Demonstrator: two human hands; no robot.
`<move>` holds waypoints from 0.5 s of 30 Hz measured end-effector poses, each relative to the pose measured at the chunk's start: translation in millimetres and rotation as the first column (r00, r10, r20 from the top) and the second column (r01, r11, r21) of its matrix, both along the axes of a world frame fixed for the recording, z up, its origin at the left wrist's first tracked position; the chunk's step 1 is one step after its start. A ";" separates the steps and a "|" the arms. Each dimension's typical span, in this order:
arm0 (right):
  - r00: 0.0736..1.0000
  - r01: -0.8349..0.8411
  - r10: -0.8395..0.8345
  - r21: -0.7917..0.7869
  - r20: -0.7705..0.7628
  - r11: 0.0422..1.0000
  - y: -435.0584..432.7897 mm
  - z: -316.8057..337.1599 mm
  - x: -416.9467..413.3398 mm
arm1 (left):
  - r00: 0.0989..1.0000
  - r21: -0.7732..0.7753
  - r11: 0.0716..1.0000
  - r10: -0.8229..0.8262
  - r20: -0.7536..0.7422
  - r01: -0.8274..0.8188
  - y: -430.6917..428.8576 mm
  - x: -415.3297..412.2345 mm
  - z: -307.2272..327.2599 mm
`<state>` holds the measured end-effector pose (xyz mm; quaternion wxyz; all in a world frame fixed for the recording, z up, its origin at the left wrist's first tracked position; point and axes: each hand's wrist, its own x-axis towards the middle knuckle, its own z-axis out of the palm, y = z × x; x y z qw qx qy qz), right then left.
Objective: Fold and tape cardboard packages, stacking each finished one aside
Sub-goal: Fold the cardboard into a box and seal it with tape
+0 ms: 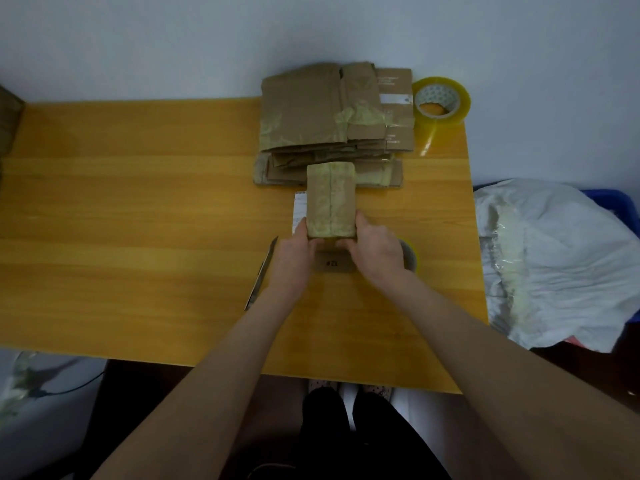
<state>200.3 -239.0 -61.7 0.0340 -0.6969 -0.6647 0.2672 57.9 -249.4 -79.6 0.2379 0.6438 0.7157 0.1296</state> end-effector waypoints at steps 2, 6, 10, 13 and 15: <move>0.999 -0.014 0.014 0.000 0.046 1.000 -0.9 2.8 -0.2 | 0.997 0.015 0.999 -0.034 -0.066 0.035 0.8 0.5 -0.6; 0.994 -0.059 0.060 -0.006 0.088 0.998 -3.4 5.6 3.6 | 0.993 0.056 0.997 -0.054 -0.101 0.060 0.0 -5.1 -0.9; 0.992 -0.081 0.084 -0.035 0.090 0.996 -5.9 11.3 4.3 | 0.984 0.012 0.999 -0.049 -0.173 0.052 1.0 -6.1 1.8; 0.994 -0.075 0.081 -0.070 0.079 0.995 -7.1 13.5 4.2 | 0.994 -0.046 0.999 -0.021 -0.108 0.017 3.8 -7.1 8.9; 0.996 -0.054 0.060 -0.095 0.062 0.994 -8.0 17.9 2.4 | 0.998 -0.070 0.998 0.005 -0.068 -0.010 3.7 -8.2 14.2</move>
